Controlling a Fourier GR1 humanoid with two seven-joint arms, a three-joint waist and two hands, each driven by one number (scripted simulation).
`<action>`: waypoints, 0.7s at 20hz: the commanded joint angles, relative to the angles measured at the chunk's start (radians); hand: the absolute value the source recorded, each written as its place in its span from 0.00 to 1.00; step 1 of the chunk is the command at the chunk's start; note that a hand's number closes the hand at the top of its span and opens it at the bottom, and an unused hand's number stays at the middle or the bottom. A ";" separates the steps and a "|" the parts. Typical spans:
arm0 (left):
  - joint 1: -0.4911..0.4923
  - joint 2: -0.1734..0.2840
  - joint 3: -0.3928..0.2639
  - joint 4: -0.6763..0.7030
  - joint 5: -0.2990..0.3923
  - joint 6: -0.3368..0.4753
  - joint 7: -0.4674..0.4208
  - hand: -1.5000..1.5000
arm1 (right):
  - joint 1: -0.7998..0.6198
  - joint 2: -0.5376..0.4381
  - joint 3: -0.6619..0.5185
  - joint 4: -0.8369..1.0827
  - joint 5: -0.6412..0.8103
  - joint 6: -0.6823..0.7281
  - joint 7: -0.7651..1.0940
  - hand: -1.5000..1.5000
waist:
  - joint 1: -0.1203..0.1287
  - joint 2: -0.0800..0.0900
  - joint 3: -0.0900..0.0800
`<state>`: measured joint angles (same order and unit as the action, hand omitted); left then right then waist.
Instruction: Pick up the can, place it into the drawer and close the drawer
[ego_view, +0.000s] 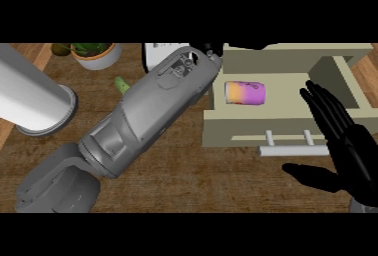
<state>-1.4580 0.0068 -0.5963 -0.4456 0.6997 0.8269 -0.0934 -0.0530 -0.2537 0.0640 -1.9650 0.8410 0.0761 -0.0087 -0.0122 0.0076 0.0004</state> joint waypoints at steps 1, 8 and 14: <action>0.022 0.007 -0.004 -0.034 -0.023 0.001 0.022 0.00 | -0.027 0.021 0.071 0.161 0.176 -0.088 0.001 0.00 | 0.029 -0.007 0.000; 0.095 0.146 -0.013 -0.167 -0.072 -0.034 0.099 0.00 | -0.154 0.091 0.012 0.423 0.212 -0.247 -0.024 0.00 | 0.046 -0.011 0.000; 0.129 0.220 -0.062 -0.356 -0.122 0.029 0.272 0.00 | -0.220 0.106 -0.034 0.639 0.239 -0.366 -0.070 0.00 | 0.058 -0.017 0.001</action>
<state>-1.3411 0.1777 -0.6269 -0.6981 0.6092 0.8225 0.0798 -0.2386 -0.1665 0.0571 -1.4695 1.0720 -0.2267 -0.0606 0.0336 -0.0124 -0.0080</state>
